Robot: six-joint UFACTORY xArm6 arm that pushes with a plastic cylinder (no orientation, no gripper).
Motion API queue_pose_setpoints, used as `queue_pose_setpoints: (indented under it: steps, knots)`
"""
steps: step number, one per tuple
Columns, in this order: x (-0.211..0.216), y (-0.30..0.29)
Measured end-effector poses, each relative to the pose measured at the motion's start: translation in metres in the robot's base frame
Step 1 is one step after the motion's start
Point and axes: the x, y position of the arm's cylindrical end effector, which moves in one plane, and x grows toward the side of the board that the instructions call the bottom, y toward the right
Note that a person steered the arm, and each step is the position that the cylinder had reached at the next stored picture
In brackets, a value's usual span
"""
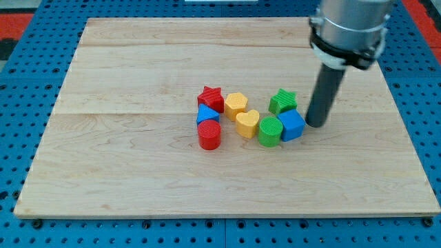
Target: Push the blue cube top of the green circle
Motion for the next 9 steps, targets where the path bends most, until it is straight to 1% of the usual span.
queue_pose_setpoints:
  steps: [1, 2, 3, 4, 6, 9]
  knots:
    - [0.017, -0.008]
    - [0.016, -0.039]
    - [0.012, -0.047]
    - [0.010, -0.041]
    - [-0.011, -0.035]
    - [-0.021, -0.033]
